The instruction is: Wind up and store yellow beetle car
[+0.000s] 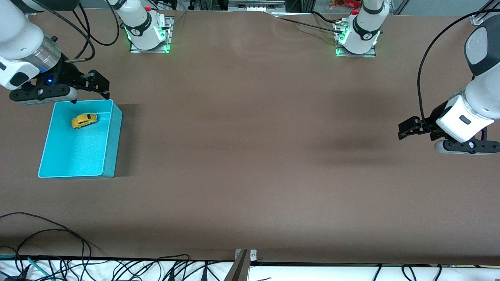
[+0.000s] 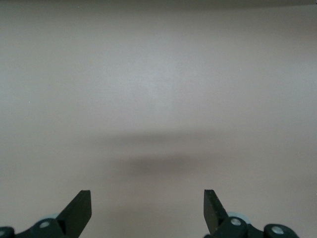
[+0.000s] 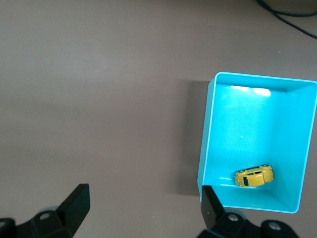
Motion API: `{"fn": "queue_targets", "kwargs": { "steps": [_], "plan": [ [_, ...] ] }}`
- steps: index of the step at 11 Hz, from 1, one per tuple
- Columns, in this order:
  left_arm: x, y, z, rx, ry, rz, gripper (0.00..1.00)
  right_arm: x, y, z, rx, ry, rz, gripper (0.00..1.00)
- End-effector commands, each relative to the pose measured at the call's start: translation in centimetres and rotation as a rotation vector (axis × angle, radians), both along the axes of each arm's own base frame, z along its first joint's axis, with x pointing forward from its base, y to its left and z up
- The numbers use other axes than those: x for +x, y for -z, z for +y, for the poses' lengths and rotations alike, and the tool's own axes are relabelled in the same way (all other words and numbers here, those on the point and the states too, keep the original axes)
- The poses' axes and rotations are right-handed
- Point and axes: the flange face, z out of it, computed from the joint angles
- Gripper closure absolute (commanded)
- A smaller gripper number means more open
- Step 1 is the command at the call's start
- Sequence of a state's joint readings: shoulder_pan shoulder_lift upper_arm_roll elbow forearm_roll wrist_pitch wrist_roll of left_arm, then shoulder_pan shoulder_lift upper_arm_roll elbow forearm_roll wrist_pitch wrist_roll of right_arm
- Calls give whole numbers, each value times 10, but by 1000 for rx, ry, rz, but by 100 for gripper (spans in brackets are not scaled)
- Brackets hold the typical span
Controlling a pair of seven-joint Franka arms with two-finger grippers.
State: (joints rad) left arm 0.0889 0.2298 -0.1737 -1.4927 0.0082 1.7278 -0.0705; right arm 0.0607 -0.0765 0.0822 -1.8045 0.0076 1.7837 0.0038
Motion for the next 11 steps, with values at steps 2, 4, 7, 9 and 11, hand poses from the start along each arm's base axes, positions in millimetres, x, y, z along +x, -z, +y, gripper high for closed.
{"fn": "queue_targets", "kwargs": {
  "steps": [2,4,7,9,11],
  "plan": [
    [1,-8,-2,30,27,-4,0,-2,-8,-20,-8,3,-12,0],
    [1,-8,-3,30,29,-4,0,-2,-9,-19,-12,8,-12,0],
    [1,-7,-2,28,27,-2,0,0,-12,-19,-14,3,-15,0],
    [1,-7,-2,30,27,-2,0,0,-16,-20,-13,3,-21,0],
    [1,-7,-3,30,31,-2,0,0,-19,-25,-13,13,-17,0]
  ]
}}
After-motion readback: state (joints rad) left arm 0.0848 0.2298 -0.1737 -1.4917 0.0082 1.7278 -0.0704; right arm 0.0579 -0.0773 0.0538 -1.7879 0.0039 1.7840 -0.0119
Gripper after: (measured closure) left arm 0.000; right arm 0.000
